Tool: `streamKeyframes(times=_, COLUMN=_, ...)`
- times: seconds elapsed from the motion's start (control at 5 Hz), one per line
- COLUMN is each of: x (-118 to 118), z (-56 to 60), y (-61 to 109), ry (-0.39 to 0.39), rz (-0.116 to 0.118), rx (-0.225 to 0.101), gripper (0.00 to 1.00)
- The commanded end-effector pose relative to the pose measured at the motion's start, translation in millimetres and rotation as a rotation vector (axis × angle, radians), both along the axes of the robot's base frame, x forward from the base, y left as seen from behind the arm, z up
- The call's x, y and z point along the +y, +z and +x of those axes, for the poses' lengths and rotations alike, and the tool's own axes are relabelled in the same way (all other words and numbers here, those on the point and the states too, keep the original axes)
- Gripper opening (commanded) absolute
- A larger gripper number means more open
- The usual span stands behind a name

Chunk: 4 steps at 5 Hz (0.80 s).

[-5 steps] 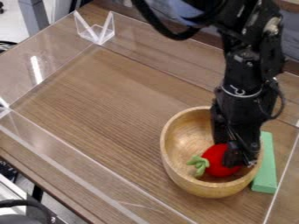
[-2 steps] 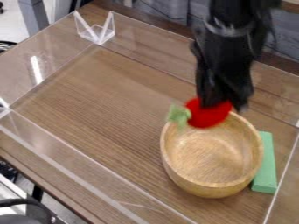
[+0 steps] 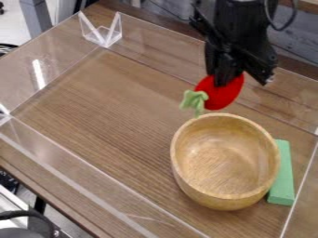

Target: Move the red fruit to the left

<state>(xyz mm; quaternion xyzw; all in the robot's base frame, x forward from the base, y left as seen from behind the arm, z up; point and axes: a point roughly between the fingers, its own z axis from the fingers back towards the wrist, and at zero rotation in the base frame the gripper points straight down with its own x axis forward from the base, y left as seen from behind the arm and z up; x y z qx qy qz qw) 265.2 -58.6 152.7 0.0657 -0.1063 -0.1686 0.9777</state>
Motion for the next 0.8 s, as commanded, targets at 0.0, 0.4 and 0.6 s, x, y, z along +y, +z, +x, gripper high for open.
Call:
streamKeyframes(times=0.0, x=0.0, z=18.4, y=7.3, ry=0.049, rz=-0.014, rx=-0.064, gripper=0.00)
streamKeyframes(times=0.4, x=-23.1, z=34.6, y=15.2, ry=0.158, rz=-0.021, rx=-0.096, gripper=0.00)
streamKeyframes(times=0.6, x=-42.7, z=42.6, y=10.2, ry=0.183, rz=-0.027, rx=-0.094, gripper=0.00)
